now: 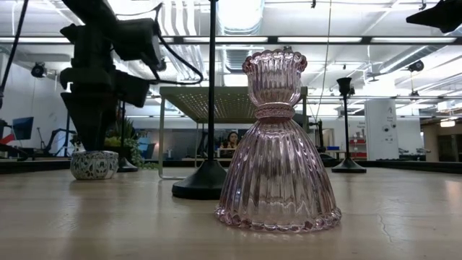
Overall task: Pick & Place candle stick holders
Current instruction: Put the green and white scented candle on the shelf
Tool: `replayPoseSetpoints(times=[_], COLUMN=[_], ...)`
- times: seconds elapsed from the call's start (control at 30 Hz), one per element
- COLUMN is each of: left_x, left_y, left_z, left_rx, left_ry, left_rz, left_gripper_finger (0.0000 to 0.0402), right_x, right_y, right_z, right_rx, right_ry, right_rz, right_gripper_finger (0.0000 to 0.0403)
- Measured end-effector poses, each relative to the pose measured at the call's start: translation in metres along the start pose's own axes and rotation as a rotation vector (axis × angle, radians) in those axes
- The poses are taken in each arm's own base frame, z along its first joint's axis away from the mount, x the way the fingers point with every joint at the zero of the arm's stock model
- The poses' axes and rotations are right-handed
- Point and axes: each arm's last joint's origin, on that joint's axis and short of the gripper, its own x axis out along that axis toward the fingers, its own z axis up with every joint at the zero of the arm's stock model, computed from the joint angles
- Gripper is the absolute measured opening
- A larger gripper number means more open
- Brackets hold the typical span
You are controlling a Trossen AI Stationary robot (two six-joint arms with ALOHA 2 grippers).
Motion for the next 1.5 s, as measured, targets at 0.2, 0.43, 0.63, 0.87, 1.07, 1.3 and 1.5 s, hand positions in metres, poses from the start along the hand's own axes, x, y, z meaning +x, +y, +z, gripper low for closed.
replayPoseSetpoints(times=[0.2,0.43,0.63,0.87,1.07,1.3,1.5], left_x=[0.005,0.014,0.020,0.030,0.032,0.032,0.032], left_y=[0.000,0.000,-0.001,0.000,-0.001,0.000,0.000], left_z=[0.002,0.006,0.008,0.011,0.012,0.012,0.013], left_rx=[0.015,0.013,0.012,0.010,0.010,0.015,-0.004], left_ry=[0.006,0.021,0.031,0.051,0.052,0.044,0.035], left_rz=[0.007,0.013,0.017,0.026,0.030,0.043,0.051], left_gripper_finger=[0.0399,0.0399,0.0400,0.0399,0.0399,0.0397,0.0360], right_x=[0.000,0.000,0.000,0.000,0.000,0.000,0.000], right_y=[0.000,0.000,0.000,0.000,0.000,0.000,0.000], right_z=[0.000,0.000,0.000,0.000,0.000,0.000,0.000], right_rx=[-0.003,-0.002,-0.004,-0.004,-0.004,-0.004,-0.005], right_ry=[0.000,0.000,0.000,0.000,0.000,0.000,0.000], right_rz=[0.000,0.000,0.000,0.000,0.000,0.000,0.000], right_gripper_finger=[0.0400,0.0400,0.0400,0.0400,0.0400,0.0400,0.0400])
